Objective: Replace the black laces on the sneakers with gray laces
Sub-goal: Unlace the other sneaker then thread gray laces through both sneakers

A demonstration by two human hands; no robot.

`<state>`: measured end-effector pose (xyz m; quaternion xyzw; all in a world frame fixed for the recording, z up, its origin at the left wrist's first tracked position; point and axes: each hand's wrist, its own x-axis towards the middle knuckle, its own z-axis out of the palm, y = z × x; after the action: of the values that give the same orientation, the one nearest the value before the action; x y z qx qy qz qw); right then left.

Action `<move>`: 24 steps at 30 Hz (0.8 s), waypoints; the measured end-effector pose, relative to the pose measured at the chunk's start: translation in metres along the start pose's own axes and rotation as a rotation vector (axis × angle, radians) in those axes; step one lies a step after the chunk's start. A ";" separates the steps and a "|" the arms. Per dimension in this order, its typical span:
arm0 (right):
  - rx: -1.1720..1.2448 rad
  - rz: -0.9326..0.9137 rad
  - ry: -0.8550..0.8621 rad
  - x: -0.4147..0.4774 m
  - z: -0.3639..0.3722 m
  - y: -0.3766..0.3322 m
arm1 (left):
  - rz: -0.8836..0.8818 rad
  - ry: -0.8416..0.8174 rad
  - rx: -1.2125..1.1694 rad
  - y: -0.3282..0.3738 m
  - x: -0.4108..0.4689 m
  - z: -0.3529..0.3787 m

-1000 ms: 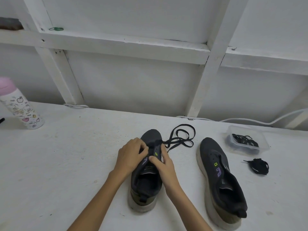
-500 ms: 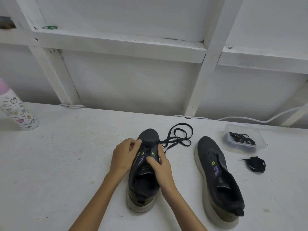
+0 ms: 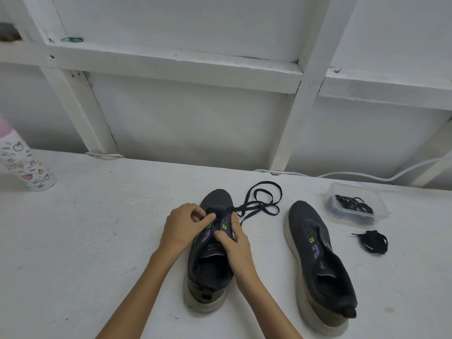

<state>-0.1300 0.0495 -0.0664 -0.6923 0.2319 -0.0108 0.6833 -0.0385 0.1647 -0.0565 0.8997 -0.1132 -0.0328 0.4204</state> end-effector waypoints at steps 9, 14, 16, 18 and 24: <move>-0.015 -0.006 -0.007 0.001 -0.002 0.000 | 0.023 0.005 0.138 0.008 0.005 -0.004; -0.010 -0.003 -0.017 0.003 -0.001 0.005 | 0.013 0.068 0.082 0.009 0.020 -0.008; 0.008 0.005 -0.009 0.004 -0.001 0.007 | -0.001 0.057 0.080 0.011 0.016 -0.004; 0.023 0.005 -0.004 0.005 -0.001 0.007 | -0.037 0.035 0.036 0.009 0.009 -0.003; 0.018 -0.010 -0.002 0.006 -0.001 0.009 | -0.049 -0.062 -0.100 -0.002 -0.005 0.002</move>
<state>-0.1276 0.0464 -0.0764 -0.6872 0.2277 -0.0158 0.6897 -0.0438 0.1656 -0.0595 0.8785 -0.1024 -0.0768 0.4603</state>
